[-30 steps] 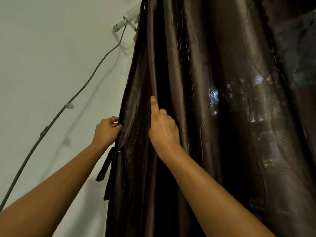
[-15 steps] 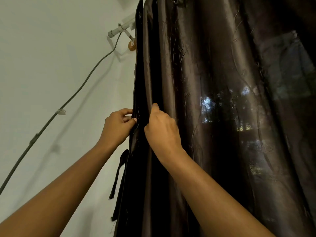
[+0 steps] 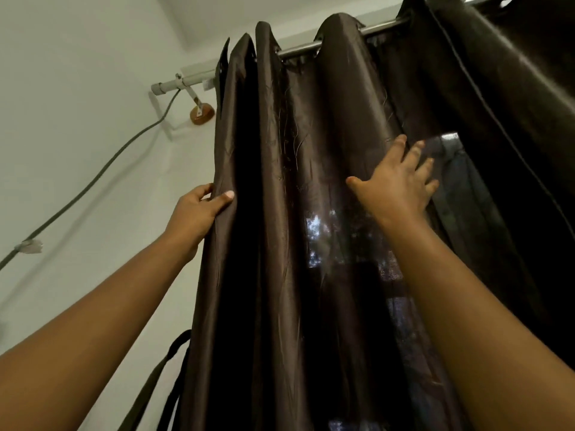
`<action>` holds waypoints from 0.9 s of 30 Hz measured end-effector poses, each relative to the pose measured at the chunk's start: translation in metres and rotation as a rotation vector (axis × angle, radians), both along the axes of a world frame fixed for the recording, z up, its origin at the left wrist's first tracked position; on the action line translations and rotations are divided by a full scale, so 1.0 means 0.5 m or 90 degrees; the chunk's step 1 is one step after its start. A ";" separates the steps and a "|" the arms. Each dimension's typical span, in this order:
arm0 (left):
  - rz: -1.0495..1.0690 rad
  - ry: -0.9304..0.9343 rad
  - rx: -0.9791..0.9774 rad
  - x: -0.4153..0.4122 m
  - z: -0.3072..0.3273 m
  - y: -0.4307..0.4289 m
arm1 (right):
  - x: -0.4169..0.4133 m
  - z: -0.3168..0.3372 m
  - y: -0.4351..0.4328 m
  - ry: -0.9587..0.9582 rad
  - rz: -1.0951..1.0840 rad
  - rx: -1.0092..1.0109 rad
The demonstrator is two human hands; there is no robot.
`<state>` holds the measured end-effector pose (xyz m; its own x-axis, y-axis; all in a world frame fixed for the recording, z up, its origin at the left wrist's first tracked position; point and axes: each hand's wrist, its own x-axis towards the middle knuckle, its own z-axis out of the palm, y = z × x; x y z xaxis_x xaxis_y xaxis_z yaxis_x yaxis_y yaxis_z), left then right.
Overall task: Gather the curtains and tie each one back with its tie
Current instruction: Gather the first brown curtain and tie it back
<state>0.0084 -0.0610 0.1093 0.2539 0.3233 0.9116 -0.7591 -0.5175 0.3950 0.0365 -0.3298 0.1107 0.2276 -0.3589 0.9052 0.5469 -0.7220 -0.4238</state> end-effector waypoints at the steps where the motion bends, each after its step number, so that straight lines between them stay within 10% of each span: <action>1: -0.004 -0.009 0.000 0.006 0.003 -0.009 | 0.000 0.010 0.001 0.015 0.034 -0.004; 9: -0.117 -0.022 0.052 0.025 0.024 -0.115 | 0.012 0.031 0.092 -0.070 0.045 -0.115; 18: -0.199 -0.025 0.032 0.036 0.077 -0.214 | -0.025 0.068 0.117 0.004 0.436 -0.237; 23: -0.235 -0.008 -0.014 0.064 0.086 -0.200 | -0.037 0.068 -0.049 -0.336 0.087 -0.004; 27: -0.215 -0.006 -0.015 0.073 0.091 -0.199 | -0.014 0.105 -0.219 -0.093 -0.149 0.100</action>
<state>0.0447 -0.1607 0.1550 0.3424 0.2439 0.9073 -0.8895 -0.2270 0.3967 0.0293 -0.4393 0.1634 -0.0062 -0.5235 0.8520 0.4375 -0.7676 -0.4684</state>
